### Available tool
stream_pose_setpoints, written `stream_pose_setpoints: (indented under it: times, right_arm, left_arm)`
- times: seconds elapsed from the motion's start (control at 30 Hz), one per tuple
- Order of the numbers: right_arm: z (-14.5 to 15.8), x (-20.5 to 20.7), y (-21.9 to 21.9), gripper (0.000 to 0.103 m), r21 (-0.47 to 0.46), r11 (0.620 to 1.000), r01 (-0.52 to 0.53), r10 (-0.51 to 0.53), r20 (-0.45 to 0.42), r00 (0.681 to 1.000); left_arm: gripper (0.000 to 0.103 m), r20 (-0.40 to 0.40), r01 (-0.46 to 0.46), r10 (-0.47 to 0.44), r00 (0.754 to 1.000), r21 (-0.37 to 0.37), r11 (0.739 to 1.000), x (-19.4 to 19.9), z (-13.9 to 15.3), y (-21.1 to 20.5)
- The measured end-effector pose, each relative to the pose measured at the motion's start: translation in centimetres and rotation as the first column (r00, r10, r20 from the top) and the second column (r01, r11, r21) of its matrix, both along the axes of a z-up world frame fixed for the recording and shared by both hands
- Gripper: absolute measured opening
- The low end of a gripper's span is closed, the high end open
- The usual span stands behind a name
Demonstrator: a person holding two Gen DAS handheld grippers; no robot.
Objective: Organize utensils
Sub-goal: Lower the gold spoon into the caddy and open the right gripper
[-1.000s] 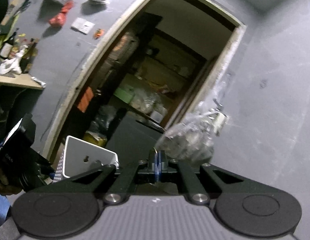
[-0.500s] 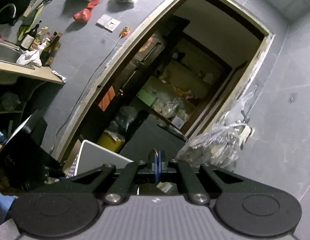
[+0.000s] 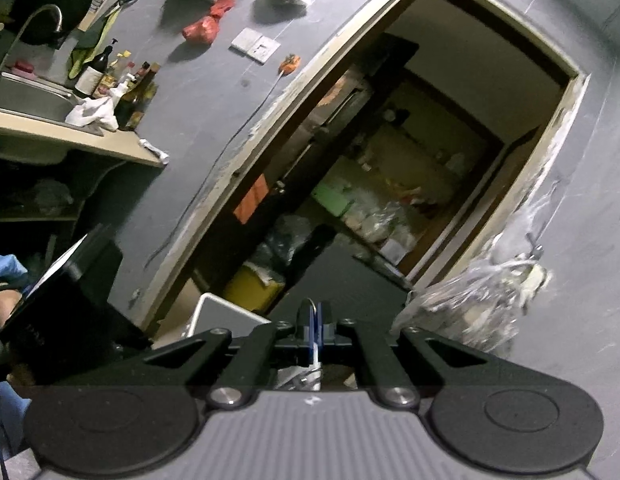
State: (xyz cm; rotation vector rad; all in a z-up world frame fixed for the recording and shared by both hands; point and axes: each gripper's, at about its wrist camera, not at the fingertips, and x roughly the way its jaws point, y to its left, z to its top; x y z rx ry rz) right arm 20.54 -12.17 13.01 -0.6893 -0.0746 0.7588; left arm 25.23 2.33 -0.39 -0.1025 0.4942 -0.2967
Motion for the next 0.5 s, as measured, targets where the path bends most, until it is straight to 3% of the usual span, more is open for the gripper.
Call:
stream_pose_setpoints:
  times: [0.33, 0.47, 0.5]
  right_arm:
    - [-2.0, 2.7, 0.5, 0.005, 0.018, 1.000, -0.007, 0.009, -0.108, 0.994]
    - [-2.3, 3.2, 0.2, 0.011, 0.040, 0.999, -0.006, 0.012, -0.135, 0.991]
    - [-2.4, 3.4, 0.1, 0.017, 0.045, 0.999, -0.006, 0.012, -0.139, 0.990]
  left_arm:
    - [0.079, 0.000, -0.001, 0.001, 1.000, 0.002, 1.000, 0.0, 0.0, 0.0]
    - [0.079, -0.001, -0.002, 0.002, 1.000, 0.004, 1.000, 0.1, 0.1, -0.1]
    - [0.079, -0.001, -0.002, 0.002, 1.000, 0.005, 1.000, 0.1, 0.1, -0.1]
